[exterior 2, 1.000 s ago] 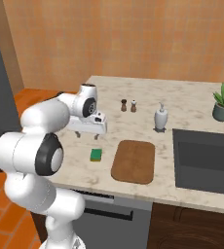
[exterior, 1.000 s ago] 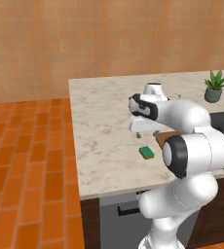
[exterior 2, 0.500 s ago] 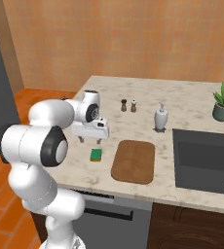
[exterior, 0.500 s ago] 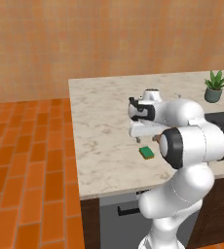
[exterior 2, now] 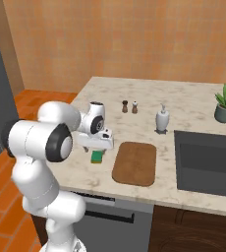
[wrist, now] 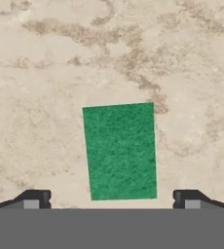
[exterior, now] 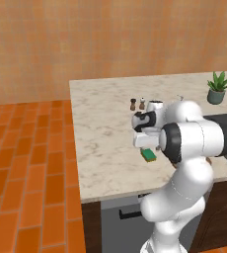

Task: Pick up the sponge from the counter and clean the cutting board by briefly scrubbing or pressing down on the cutting board. Once finished, release the sponge.

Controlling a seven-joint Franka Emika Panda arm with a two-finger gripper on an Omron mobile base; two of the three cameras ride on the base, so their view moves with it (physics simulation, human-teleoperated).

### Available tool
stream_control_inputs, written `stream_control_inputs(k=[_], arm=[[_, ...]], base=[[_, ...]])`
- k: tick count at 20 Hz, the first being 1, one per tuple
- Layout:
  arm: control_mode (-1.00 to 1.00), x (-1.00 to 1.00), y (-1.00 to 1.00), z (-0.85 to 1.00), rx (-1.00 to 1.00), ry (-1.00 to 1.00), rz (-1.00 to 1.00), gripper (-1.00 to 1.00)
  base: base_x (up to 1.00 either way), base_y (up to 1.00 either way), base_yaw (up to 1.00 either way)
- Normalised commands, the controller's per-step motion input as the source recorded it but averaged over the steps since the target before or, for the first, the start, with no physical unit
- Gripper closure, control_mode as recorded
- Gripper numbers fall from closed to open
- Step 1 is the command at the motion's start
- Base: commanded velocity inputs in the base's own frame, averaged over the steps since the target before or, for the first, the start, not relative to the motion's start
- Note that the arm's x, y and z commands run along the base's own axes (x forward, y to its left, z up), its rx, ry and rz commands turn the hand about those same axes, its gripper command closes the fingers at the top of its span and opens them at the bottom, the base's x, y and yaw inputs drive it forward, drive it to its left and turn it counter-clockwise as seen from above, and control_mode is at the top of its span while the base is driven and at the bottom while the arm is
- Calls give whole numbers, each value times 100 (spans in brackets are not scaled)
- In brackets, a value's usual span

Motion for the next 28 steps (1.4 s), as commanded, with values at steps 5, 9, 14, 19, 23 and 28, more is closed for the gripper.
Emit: stream_control_inputs(k=[5,9,14,19,23,28], arm=[[-100,0,0,-42,0,0,0,-100],[-100,8,0,-25,0,0,0,-100],[-100,8,0,-14,0,0,0,-100],[-100,0,0,-1,0,0,0,-100],[-100,0,0,0,0,0,0,100],[-100,0,0,0,0,0,0,100]], base=[[0,0,0],[0,0,0],[0,0,0],[0,0,0],[0,0,0],[0,0,0]])
